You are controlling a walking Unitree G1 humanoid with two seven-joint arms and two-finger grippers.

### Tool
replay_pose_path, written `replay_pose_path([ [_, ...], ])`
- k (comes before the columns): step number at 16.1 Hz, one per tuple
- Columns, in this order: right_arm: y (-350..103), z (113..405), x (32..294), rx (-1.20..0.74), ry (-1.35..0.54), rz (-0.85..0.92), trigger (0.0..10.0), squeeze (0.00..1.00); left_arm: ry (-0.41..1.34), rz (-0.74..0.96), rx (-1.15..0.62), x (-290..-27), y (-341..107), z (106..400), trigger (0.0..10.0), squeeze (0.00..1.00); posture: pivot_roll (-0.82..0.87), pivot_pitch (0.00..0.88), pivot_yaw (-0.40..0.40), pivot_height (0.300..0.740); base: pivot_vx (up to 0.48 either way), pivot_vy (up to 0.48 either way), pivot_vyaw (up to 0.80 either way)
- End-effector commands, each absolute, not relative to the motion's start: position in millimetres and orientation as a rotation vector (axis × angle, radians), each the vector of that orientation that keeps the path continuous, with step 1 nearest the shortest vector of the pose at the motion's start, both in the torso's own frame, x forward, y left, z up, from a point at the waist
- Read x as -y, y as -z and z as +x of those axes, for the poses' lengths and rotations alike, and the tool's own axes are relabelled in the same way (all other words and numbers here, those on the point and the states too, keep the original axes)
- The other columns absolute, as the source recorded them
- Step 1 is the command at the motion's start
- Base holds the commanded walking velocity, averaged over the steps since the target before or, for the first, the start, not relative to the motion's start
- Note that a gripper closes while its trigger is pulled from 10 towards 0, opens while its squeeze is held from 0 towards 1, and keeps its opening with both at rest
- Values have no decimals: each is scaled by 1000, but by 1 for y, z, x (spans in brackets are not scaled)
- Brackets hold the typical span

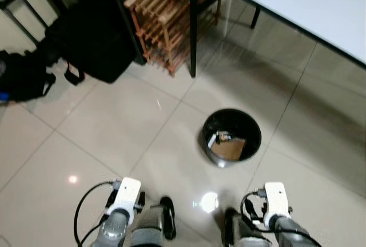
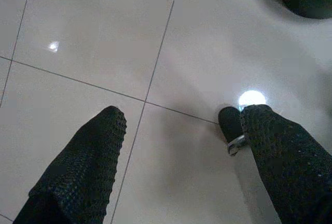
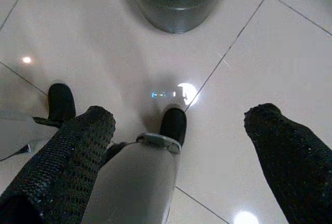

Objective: Picking trash to rubbish bin

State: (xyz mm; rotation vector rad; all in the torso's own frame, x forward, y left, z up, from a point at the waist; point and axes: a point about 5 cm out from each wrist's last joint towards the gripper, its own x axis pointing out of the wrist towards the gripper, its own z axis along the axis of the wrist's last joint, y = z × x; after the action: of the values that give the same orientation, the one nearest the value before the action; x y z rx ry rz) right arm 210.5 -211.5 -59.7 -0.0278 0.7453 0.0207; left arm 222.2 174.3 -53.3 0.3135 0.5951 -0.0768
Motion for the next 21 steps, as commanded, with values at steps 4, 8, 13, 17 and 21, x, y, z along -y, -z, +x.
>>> replay_pose_path([
  [4, 69, 194, 216, -808, 5, -7, 10000, 0, 51, 310, -655, -180, 63, 206, 10000, 0, 50, 320, 95, 740, -326, 0, 0],
  [8, 69, 194, 215, -809, 3, -8, 10000, 0, 49, 319, -653, -181, 63, 206, 10000, 0, 47, 315, 96, 740, -72, 0, 0],
  [13, 69, 194, 215, -808, 4, -9, 10000, 0, 46, 305, -637, -181, 61, 209, 10000, 0, 44, 308, 97, 740, 0, 0, 0],
  [17, 69, 194, 215, -808, 8, -3, 10000, 0, 44, 307, -643, -181, 61, 209, 10000, 0, 46, 315, 96, 740, 0, 0, 0],
  [21, 70, 194, 214, -816, 1, 0, 10000, 0, 42, 306, -645, -182, 61, 209, 10000, 0, 50, 318, 98, 740, 0, 0, -600],
])
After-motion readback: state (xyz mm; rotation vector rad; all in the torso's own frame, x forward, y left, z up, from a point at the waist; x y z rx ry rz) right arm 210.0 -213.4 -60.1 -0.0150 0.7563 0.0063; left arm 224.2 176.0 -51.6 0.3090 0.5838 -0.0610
